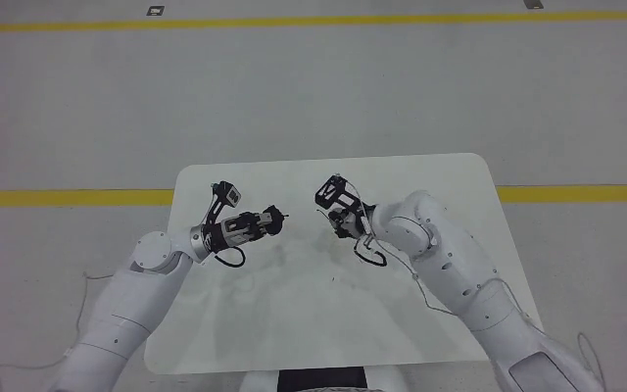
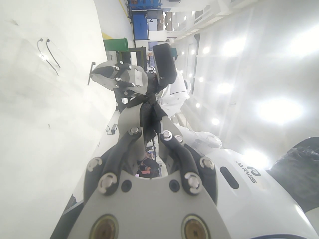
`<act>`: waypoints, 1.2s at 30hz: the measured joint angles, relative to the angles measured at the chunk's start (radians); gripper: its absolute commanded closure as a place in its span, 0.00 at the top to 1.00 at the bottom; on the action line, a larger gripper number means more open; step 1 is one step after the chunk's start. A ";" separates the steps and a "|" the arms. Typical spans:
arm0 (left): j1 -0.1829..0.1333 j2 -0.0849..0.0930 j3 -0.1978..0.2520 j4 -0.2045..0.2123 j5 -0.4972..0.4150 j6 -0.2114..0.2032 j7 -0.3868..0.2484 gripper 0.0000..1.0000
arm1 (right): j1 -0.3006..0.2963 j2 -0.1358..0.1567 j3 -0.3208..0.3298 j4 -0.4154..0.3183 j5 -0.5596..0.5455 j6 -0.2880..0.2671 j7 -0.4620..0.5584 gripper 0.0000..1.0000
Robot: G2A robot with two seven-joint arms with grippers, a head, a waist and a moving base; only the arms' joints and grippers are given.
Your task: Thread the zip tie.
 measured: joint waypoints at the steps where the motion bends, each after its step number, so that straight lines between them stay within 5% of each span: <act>1: 0.000 0.000 0.000 0.000 0.000 0.000 0.000 0.00 | -0.015 0.004 0.018 -0.008 0.022 -0.012 -0.024 0.00; 6: 0.000 0.000 0.000 0.000 0.000 0.000 0.000 0.00 | -0.065 0.028 0.072 -0.042 0.138 -0.016 -0.071 0.00; 18: 0.000 0.000 0.000 0.000 0.000 0.000 0.000 0.00 | -0.073 0.028 0.065 -0.035 0.136 -0.011 -0.084 0.00; 27: 0.000 0.000 0.000 0.000 0.000 0.000 0.000 0.00 | -0.141 0.019 0.077 -0.070 0.198 0.069 -0.361 0.00; 36: 0.000 0.000 0.000 0.000 0.000 0.000 0.000 0.00 | -0.249 0.016 0.082 -0.094 0.216 0.084 -0.592 0.00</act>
